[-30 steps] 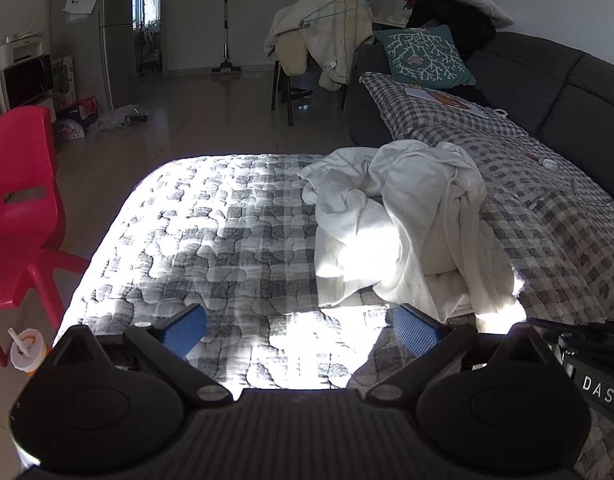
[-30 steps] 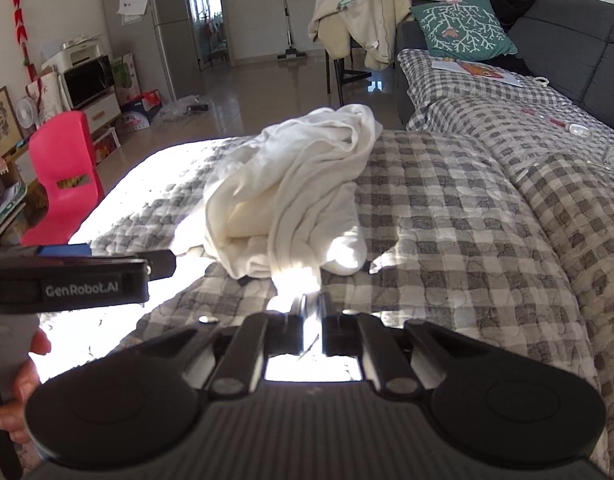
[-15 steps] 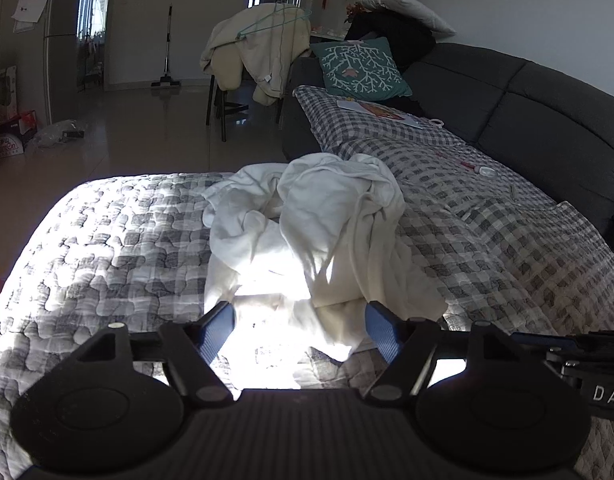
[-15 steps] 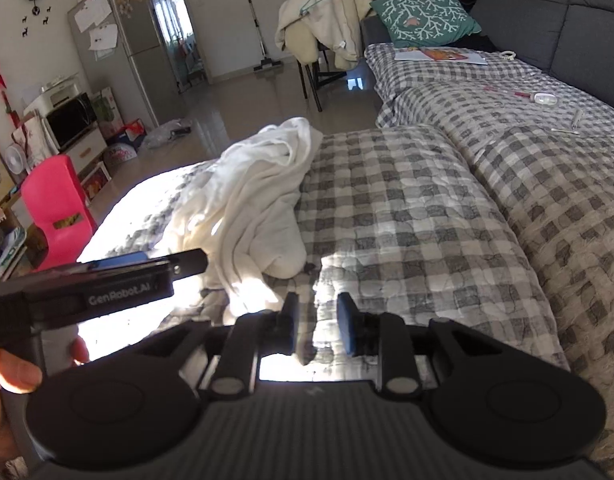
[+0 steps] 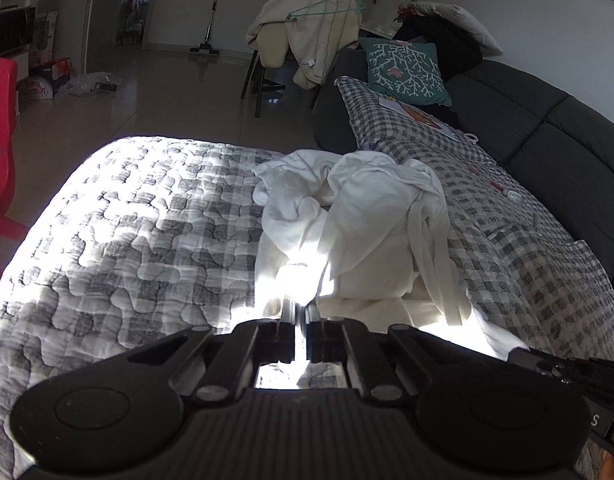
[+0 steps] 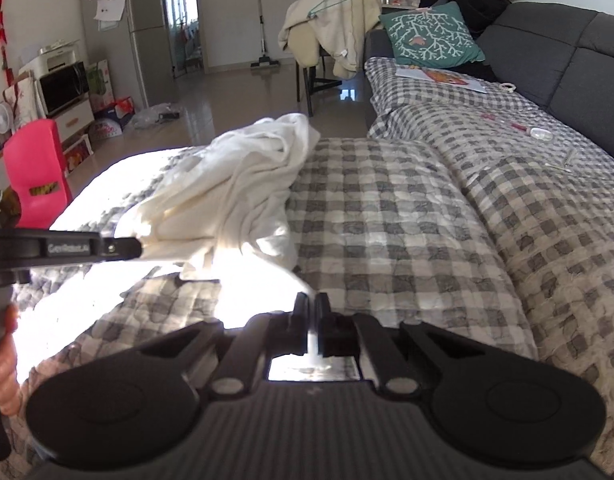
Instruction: Fold clothes
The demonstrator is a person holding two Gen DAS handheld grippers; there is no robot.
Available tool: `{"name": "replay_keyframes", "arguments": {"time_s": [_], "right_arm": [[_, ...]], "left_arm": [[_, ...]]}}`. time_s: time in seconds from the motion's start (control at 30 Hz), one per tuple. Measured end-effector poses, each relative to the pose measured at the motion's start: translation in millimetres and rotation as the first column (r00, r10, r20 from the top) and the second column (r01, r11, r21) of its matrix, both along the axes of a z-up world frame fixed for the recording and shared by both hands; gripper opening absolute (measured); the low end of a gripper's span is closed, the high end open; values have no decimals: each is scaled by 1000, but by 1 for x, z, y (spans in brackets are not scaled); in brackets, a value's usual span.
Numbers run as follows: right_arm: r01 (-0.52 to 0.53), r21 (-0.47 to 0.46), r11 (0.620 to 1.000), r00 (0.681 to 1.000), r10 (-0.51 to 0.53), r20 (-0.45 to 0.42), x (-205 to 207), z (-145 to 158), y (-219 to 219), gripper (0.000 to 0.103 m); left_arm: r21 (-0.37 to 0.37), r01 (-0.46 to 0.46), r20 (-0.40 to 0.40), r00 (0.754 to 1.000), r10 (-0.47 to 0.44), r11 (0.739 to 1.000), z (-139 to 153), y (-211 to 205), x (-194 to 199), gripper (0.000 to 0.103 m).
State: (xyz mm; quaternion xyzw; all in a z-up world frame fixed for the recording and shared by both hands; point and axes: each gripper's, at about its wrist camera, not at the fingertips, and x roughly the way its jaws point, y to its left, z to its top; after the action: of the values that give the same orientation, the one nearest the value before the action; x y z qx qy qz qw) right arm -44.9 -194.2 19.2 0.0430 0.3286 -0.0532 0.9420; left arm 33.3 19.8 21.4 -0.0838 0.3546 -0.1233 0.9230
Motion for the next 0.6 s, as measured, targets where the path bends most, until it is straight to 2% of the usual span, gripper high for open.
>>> {"name": "replay_keyframes", "arguments": {"time_s": [0.17, 0.3, 0.47, 0.6], "right_arm": [[163, -24, 986, 987, -163, 18, -8, 9, -45, 1], [265, -11, 964, 964, -264, 38, -15, 18, -78, 1], [357, -31, 934, 934, -355, 43, -23, 22, -108, 1], [370, 20, 929, 929, -370, 12, -23, 18, -121, 1]], "left_arm": [[-2, -70, -48, 996, 70, 998, 7, 26, -6, 1], [8, -136, -52, 989, 137, 991, 15, 50, -12, 0], [32, -200, -52, 978, 201, 979, 25, 80, -18, 0], [38, -180, -87, 979, 183, 983, 24, 89, -20, 1]]}}
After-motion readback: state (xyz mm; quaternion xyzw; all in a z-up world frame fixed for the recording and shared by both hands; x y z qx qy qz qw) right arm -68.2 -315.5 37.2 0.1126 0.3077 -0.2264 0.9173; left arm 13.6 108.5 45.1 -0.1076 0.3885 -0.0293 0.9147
